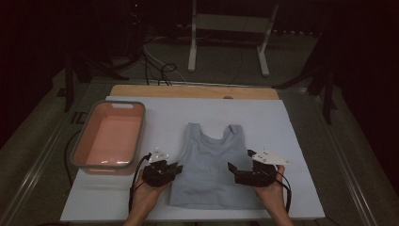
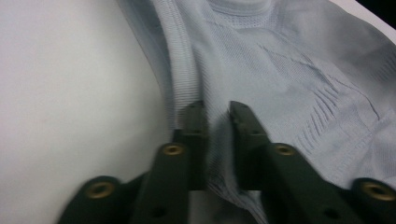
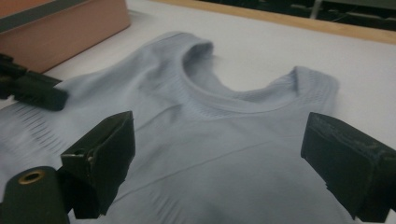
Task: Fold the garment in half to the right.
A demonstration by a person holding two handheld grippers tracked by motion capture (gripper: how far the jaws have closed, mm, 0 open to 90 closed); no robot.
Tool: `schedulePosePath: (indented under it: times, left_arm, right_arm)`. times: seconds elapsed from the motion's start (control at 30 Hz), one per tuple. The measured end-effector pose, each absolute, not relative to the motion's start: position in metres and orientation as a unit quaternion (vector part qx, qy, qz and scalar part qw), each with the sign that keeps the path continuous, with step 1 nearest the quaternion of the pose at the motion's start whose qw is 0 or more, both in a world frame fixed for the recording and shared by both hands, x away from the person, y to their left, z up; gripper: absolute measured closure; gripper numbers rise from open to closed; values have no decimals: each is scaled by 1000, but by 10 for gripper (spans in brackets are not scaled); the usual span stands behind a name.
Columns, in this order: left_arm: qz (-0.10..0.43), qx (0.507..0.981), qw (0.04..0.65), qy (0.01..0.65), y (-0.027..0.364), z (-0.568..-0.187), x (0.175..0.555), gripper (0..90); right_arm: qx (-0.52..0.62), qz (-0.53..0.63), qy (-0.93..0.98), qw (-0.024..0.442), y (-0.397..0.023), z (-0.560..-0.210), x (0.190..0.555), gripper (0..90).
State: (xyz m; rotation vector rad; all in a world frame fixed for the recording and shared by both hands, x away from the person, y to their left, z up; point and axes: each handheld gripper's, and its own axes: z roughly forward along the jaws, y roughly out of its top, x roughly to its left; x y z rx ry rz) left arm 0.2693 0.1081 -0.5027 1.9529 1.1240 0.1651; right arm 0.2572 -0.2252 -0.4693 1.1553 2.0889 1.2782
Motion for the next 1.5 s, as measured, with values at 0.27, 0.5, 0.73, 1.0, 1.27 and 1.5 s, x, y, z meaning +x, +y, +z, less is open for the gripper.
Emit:
schedulePosePath:
  times: [0.27, 0.5, 0.73, 1.0, 1.27, 1.5]
  left_arm:
    - [70, 789, 417, 446, 112, -497, 266, 860]
    - [74, 781, 420, 456, 123, -492, 265, 860]
    - [85, 777, 414, 466, 136, -483, 264, 859]
    - [98, 767, 421, 474, 156, -470, 261, 856]
    - [88, 776, 416, 466, 149, -469, 262, 852]
    - [86, 779, 429, 450, 141, -459, 262, 852]
  right_arm:
    - [406, 455, 770, 190, -215, -473, 255, 100]
    - [401, 452, 778, 173, -207, -475, 254, 119]
    - [393, 448, 786, 164, -200, -477, 253, 120]
    - [399, 446, 783, 169, -208, -477, 255, 125]
    - [411, 434, 782, 175, -219, -478, 255, 129]
    - [429, 429, 774, 179, -236, -479, 251, 133]
